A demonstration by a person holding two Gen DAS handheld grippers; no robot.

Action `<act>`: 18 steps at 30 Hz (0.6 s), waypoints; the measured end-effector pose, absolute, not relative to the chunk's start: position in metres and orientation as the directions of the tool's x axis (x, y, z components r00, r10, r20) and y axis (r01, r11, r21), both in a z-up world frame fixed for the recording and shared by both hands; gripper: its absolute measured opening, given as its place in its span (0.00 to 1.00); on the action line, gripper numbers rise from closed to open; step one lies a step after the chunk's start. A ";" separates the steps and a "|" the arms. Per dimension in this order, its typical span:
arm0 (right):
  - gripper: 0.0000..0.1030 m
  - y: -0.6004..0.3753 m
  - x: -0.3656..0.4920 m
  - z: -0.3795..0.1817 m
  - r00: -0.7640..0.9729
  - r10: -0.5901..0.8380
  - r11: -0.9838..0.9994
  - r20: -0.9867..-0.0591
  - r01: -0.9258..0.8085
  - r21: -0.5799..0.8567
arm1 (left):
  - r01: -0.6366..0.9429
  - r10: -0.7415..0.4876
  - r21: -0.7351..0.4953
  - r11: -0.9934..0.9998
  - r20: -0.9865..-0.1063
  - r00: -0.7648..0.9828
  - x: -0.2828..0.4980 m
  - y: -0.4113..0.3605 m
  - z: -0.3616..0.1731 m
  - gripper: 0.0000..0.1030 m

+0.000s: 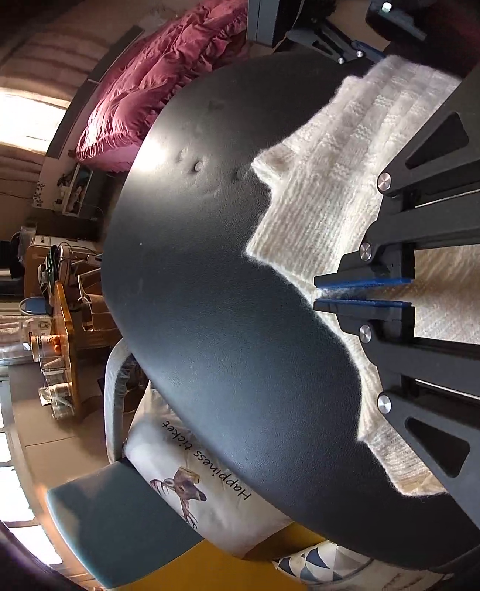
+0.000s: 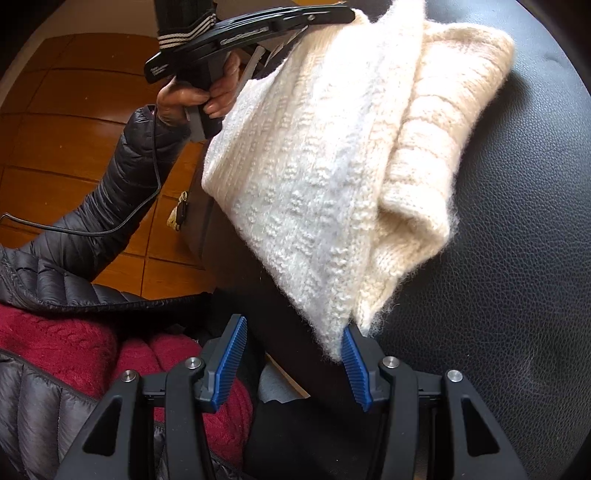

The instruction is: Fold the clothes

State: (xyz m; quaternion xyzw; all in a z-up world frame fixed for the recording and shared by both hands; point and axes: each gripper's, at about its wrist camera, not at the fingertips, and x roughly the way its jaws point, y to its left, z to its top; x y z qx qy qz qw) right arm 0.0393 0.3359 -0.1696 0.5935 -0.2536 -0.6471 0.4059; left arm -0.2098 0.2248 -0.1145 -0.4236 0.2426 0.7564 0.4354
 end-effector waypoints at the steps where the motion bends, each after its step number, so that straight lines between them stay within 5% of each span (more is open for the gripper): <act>1: 0.49 0.336 0.039 -0.169 0.032 -0.827 -0.542 -0.562 0.222 0.810 | -0.854 0.439 0.001 -0.520 -0.857 -0.269 -0.214 0.226 -0.122 0.05; 13: 0.47 0.336 0.040 -0.168 -0.004 -0.832 -0.547 -0.554 0.173 0.819 | -0.786 0.441 -0.050 -0.616 -0.849 -0.291 -0.216 0.234 -0.132 0.08; 16: 0.47 0.332 0.045 -0.168 -0.038 -0.831 -0.554 -0.555 0.139 0.821 | -0.737 0.459 -0.086 -0.671 -0.829 -0.320 -0.221 0.216 -0.113 0.32; 18: 0.51 0.337 0.048 -0.160 -0.083 -0.811 -0.585 -0.579 0.118 0.802 | -0.695 0.476 -0.106 -0.711 -0.801 -0.364 -0.224 0.194 -0.096 0.39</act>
